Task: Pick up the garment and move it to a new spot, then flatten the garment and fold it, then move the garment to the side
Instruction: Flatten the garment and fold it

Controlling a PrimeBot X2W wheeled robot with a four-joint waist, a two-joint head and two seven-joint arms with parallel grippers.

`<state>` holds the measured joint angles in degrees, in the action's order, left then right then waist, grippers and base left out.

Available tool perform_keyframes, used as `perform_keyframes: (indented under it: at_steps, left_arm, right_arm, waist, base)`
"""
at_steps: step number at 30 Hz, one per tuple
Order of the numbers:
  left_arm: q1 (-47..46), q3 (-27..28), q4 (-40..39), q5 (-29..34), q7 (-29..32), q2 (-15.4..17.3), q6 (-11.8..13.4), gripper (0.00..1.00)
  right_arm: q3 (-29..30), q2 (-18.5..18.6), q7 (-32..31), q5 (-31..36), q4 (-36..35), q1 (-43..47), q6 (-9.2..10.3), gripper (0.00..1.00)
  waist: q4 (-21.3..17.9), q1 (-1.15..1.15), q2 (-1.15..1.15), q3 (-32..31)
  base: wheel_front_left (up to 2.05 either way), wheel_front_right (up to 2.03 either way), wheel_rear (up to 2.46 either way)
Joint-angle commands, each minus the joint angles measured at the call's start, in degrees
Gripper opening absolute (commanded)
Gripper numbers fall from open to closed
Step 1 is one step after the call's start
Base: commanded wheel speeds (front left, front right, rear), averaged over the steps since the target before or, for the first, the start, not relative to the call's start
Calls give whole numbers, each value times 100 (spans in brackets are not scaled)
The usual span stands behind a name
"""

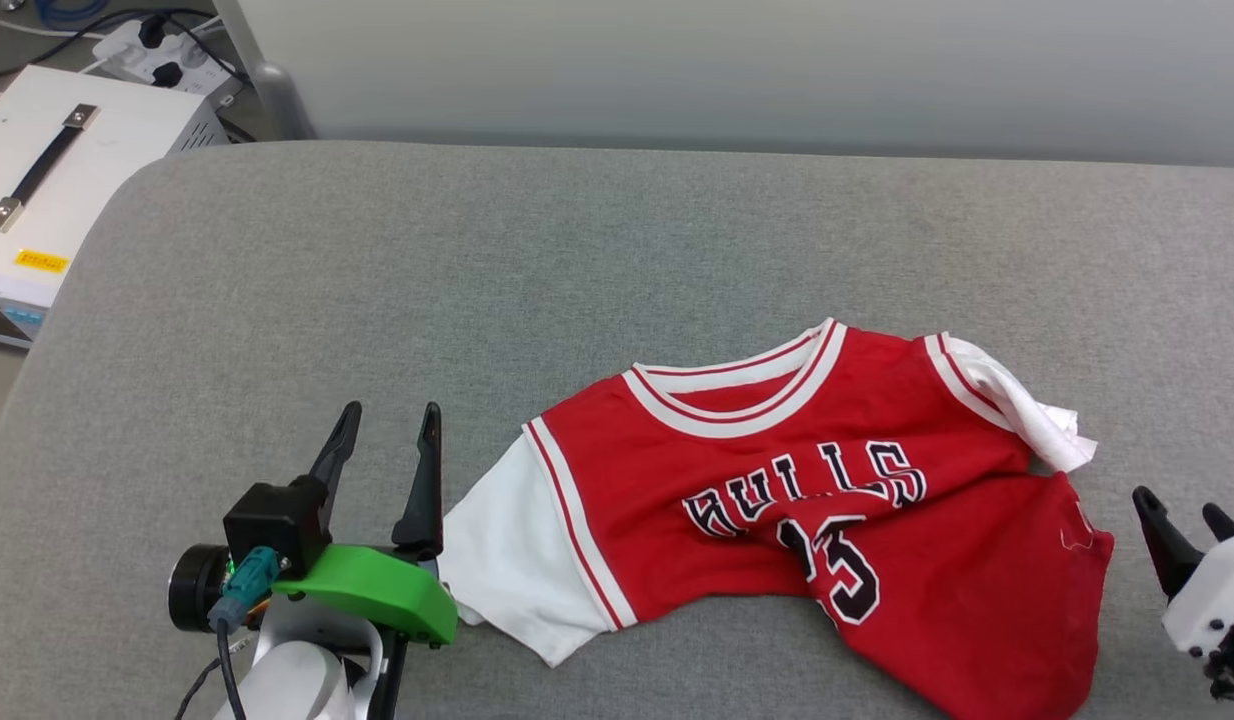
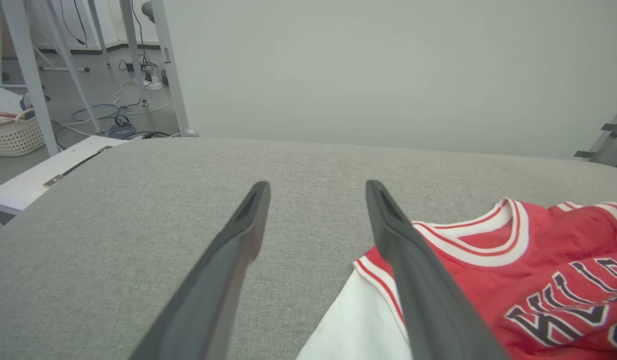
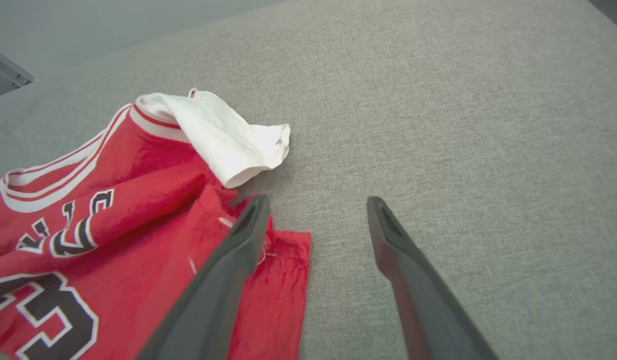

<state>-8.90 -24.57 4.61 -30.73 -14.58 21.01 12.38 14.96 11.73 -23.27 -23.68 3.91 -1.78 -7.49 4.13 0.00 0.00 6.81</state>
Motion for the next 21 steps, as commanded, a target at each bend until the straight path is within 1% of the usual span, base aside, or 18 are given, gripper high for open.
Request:
perform_keyframes:
  at_steps: [1,7,12,17,21]
  left_arm:
    - [-15,24,-40,33,-24,-41,20,100]
    - [-196,70,-148,124,-36,-209,-71,100]
    - [-328,172,-169,241,-39,-370,-194,100]
    - [-402,301,-97,361,-40,-539,-344,100]
    - [-403,404,6,431,-41,-652,-450,100]
  right_arm:
    - [-40,126,-229,-106,85,-239,0,100]
    - [-321,646,-1220,-359,448,-1050,0,100]
    - [-635,976,-1680,-416,786,-1689,0,100]
    - [-975,1155,-1994,-437,1284,-2125,0,100]
    - [-1223,1165,-2442,-510,1697,-2119,0,100]
  waist:
    - [128,0,0,155]
    - [367,0,0,550]
    - [518,0,0,863]
    - [612,0,0,1062]
    - [656,0,0,1112]
  base:
    - [0,0,0]
    - [0,0,0]
    - [0,0,0]
    - [0,0,0]
    - [0,0,0]
